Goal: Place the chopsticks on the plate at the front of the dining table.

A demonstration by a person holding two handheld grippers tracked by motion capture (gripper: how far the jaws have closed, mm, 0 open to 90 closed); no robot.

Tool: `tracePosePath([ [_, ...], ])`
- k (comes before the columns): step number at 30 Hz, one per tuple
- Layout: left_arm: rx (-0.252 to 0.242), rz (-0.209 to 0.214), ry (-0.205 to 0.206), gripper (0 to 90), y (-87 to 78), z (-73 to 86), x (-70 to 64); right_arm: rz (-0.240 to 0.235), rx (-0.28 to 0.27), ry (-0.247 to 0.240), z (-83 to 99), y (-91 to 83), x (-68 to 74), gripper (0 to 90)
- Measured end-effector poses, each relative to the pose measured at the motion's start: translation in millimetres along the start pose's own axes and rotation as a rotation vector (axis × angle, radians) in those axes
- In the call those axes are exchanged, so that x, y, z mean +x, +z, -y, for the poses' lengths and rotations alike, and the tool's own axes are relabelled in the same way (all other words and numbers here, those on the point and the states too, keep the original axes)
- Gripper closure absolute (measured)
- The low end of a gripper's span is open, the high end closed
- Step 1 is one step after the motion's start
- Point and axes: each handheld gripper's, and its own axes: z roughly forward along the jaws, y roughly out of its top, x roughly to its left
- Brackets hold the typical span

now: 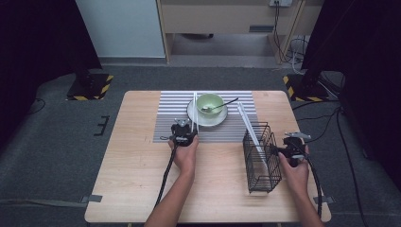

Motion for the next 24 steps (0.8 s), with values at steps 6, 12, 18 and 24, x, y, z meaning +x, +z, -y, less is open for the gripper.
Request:
tracePosePath([
  [6,-0.024,-0.003,0.027,58.2,-7.0,0.1,-5.2,0.0,0.0,0.0,0.0,0.0,0.0,11.5],
  [12,-0.033,-0.005,0.051,49.1,-8.7,0.3,-11.4,0.0,0.0,0.0,0.0,0.0,0.0,11.5],
  [18,-0.017,-0.011,0.069,38.6,-5.2,2.1,-12.0,0.0,0.0,0.0,0.0,0.0,0.0,11.5],
  [24,-0.016,0.004,0.08,34.8,-2.6,4.3,-14.9,0.0,0.0,0.0,0.0,0.0,0.0,11.5],
])
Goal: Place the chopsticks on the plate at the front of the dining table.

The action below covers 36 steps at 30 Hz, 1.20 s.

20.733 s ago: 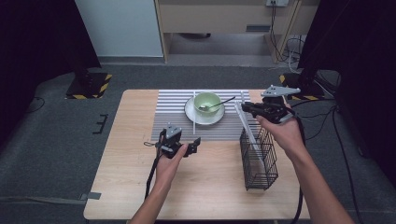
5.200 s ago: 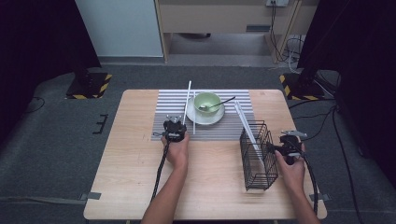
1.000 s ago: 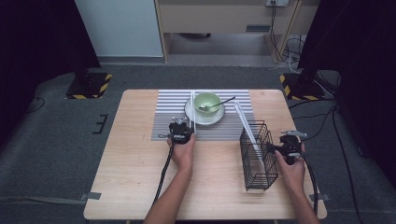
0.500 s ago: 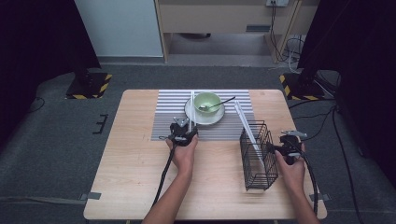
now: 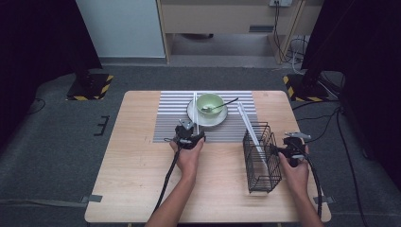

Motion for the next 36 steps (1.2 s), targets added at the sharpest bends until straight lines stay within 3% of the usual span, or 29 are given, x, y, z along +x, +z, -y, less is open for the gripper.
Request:
tracePosePath([
  [15,-0.016,0.001,0.032,32.5,10.5,4.4,-0.3,0.0,0.0,0.0,0.0,0.0,0.0,11.5],
  [36,0.002,-0.014,0.048,52.2,18.0,7.0,3.3,0.0,0.0,0.0,0.0,0.0,0.0,11.5],
])
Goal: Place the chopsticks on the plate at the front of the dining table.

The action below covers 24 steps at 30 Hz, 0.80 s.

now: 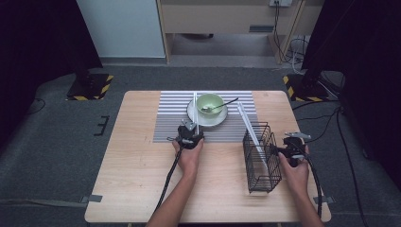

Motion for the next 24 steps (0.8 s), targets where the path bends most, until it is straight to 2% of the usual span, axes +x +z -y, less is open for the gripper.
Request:
tracePosePath([
  [5,-0.003,0.007,-0.001,60.4,0.1,-0.3,0.6,0.0,0.0,0.0,0.0,0.0,0.0,11.5],
  [14,-0.003,0.009,-0.001,68.4,0.4,-0.8,2.2,0.0,0.0,0.0,0.0,0.0,0.0,11.5],
  [20,-0.009,0.005,-0.005,71.0,-0.2,-1.5,3.5,0.0,0.0,0.0,0.0,0.0,0.0,11.5],
  [24,-0.005,0.003,-0.006,69.2,-0.5,-1.6,4.3,0.0,0.0,0.0,0.0,0.0,0.0,11.5],
])
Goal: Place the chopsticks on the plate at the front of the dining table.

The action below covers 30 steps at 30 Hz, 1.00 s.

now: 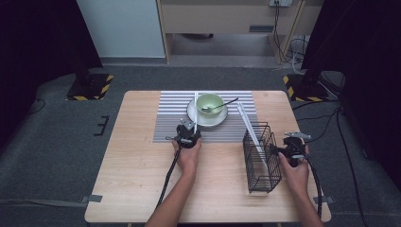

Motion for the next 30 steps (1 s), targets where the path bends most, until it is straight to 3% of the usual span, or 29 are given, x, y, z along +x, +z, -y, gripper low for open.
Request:
tracePosePath([
  [12,-0.006,0.004,0.004,59.2,0.6,0.5,-1.4,0.0,0.0,0.0,0.0,0.0,0.0,11.5],
  [15,-0.004,-0.019,0.036,51.4,-1.0,-0.1,-1.9,0.0,0.0,0.0,0.0,0.0,0.0,11.4],
  [20,-0.006,-0.021,0.035,40.6,-5.4,-0.9,-0.1,0.0,0.0,0.0,0.0,0.0,0.0,11.5],
  [30,-0.01,0.018,0.039,32.6,-13.9,-7.2,-0.5,0.0,0.0,0.001,0.0,0.0,0.1,11.5],
])
